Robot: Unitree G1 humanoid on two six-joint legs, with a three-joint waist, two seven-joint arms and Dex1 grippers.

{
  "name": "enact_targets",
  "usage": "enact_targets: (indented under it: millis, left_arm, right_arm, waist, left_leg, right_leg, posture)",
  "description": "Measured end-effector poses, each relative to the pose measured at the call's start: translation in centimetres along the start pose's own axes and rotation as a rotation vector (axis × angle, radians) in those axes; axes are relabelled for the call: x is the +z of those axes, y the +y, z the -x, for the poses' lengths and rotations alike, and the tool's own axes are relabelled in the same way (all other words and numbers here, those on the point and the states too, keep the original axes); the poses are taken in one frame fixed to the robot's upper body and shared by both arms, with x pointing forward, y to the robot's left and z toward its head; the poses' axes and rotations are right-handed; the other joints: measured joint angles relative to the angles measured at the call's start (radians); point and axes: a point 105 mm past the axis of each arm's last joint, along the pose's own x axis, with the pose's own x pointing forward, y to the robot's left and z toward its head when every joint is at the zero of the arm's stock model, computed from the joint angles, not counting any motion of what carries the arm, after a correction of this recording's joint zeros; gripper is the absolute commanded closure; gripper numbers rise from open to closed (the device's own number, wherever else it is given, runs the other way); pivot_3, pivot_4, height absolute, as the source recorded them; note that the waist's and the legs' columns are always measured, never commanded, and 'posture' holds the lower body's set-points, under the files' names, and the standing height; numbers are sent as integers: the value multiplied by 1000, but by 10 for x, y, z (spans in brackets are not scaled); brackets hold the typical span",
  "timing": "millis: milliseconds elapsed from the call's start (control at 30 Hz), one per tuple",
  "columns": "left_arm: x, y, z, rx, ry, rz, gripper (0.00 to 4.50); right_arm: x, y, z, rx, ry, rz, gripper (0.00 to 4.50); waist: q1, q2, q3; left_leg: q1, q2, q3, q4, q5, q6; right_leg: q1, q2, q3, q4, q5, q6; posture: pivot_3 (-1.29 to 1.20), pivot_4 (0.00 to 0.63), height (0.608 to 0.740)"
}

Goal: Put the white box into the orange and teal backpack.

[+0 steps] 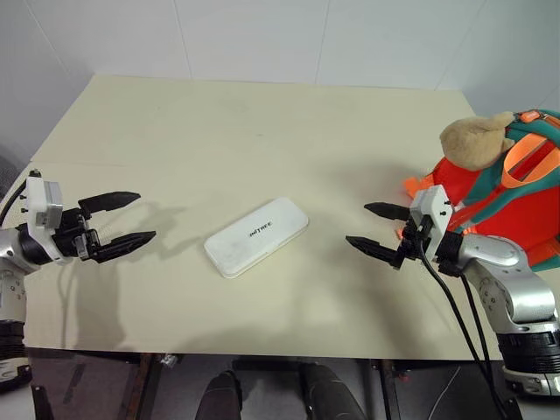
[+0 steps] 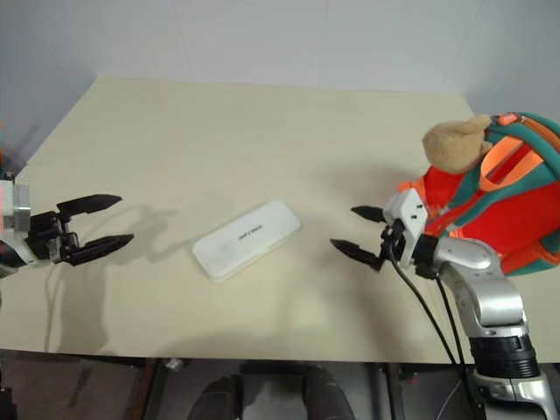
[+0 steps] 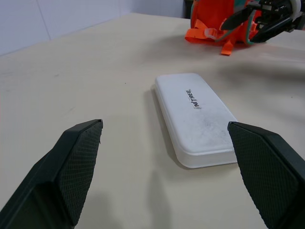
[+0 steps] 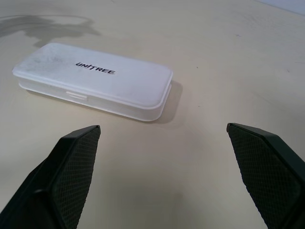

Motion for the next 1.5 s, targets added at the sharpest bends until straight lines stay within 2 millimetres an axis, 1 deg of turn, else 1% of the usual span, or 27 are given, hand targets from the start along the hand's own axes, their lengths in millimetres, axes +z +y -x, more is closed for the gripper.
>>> enact_targets:
  millis: [133, 333, 500, 600, 667, 733, 767, 800, 867, 900, 967, 1000, 1033, 1267, 1333, 1400, 1500]
  left_arm:
    - [1, 3, -1, 10, -2, -9, 11]
    - [-3, 3, -5, 14, -5, 3, 11]
    - [-9, 10, -6, 87, 36, 23, 11]
    - [-11, 14, -10, 145, 33, 42, 585]
    - [-17, 13, -11, 180, 49, 67, 1181]
    - [-25, 7, -12, 193, 71, 96, 1831]
    - [-28, 5, -14, 203, 66, 109, 2108]
    - [-29, 4, -17, 211, 59, 117, 2464]
    - [-31, 0, -22, 219, 58, 131, 3093]
    - [-32, -1, -23, 225, 63, 141, 3361]
    - [-35, -6, -25, 234, 75, 168, 4086]
    - [-38, -9, -25, 239, 86, 189, 4383]
    - [-42, -13, -25, 247, 105, 213, 4449]
    - [-66, -38, -22, 308, 216, 418, 4449]
    - [-68, -44, -24, 336, 218, 481, 4449]
    - [-68, -53, -30, 320, 221, 537, 4449]
    - [-69, -64, -32, 301, 253, 604, 4449]
  right_arm:
    - [4, 3, -1, 3, -12, 11, 0]
    - [3, 3, -3, -2, -17, 7, 0]
    - [10, 0, -11, -11, -34, 24, 0]
    - [10, -6, -23, -51, -30, 30, 582]
    - [8, -8, -30, -66, -40, 22, 1244]
    - [0, -8, -34, -62, -12, 31, 1955]
    - [-2, -9, -37, -65, -1, 37, 2214]
    - [-3, -12, -42, -78, -1, 38, 2622]
    - [1, -16, -56, -99, -8, 61, 3337]
    - [4, -19, -61, -111, -18, 74, 3617]
    - [5, -25, -67, -134, -21, 95, 4374]
    - [5, -28, -70, -142, -15, 103, 4500]
    - [3, -29, -74, -145, -7, 113, 4500]
    - [-8, -37, -97, -173, 24, 143, 4500]
    - [-10, -39, -105, -183, 26, 148, 4500]
    - [-11, -39, -115, -182, 29, 156, 4500]
    - [-17, -39, -121, -183, 40, 164, 4500]
  waist:
    - [0, 0, 0]
    - [1, 0, 0]
    - [-2, 0, 0]
    - [-2, 0, 0]
    - [-4, 0, 0]
    - [-6, 0, 0]
    - [-6, 0, 0]
    - [-6, 0, 0]
    - [-14, 0, 0]
    - [-18, 0, 0]
    - [-23, 0, 0]
    - [-24, 0, 0]
    - [-26, 0, 0]
    - [-38, 1, 0]
    - [-42, 1, 0]
    - [-48, 1, 0]
    - [-51, 1, 0]
  left_leg:
    - [0, 0, 0, 1, 0, 0]
    - [0, 0, 0, 2, 0, 0]
    - [0, 0, 0, 3, 0, 0]
    - [0, 0, 0, 5, 0, 0]
    - [0, 0, 0, 5, 0, 0]
    - [0, 0, 0, 3, 0, 0]
    - [0, 0, 0, 3, 0, 0]
    - [0, 0, 0, 4, 0, 0]
    - [0, 0, 0, 5, 0, 0]
    - [0, 0, 0, 6, 0, 0]
    - [0, 0, 0, 6, 0, 0]
    - [0, 0, 0, 5, 0, 0]
    - [0, 0, 0, 5, 0, 0]
    - [0, 0, -1, 4, 0, 0]
    - [0, 0, -1, 4, 0, 0]
    - [0, 0, -2, 5, 0, 0]
    - [0, 0, -2, 4, 0, -1]
  right_leg:
    - [0, 0, 0, 1, 0, 0]
    - [0, 0, 0, 2, 0, 0]
    - [0, 0, 0, 4, 0, 0]
    - [0, 0, 0, 4, 0, 0]
    - [0, 0, 1, 4, 0, 0]
    - [0, 0, 1, 4, 0, 0]
    - [0, 0, 1, 4, 0, 0]
    - [0, 0, 1, 5, 0, 0]
    - [0, 0, 1, 6, 0, 0]
    - [0, 0, 1, 6, 0, 0]
    - [0, 0, 1, 6, 0, 1]
    - [0, 0, 1, 6, 0, 1]
    - [0, 0, 1, 6, 0, 1]
    - [-1, 0, 1, 6, 0, 0]
    - [0, -1, 1, 6, 0, 0]
    - [0, -1, 0, 6, 0, 1]
    - [0, 0, 0, 6, 0, 1]
  posture:
    - [0, 150, 740]
    - [0, 150, 740]
    - [0, 150, 740]
    - [0, 150, 740]
    - [0, 150, 740]
    - [0, 150, 740]
    - [0, 150, 740]
    - [0, 150, 740]
    - [0, 150, 740]
    - [0, 150, 740]
    - [0, 150, 740]
    - [0, 150, 740]
    - [0, 150, 740]
    - [0, 150, 740]
    - [0, 150, 740]
    - [0, 150, 740]
    - [0, 150, 740]
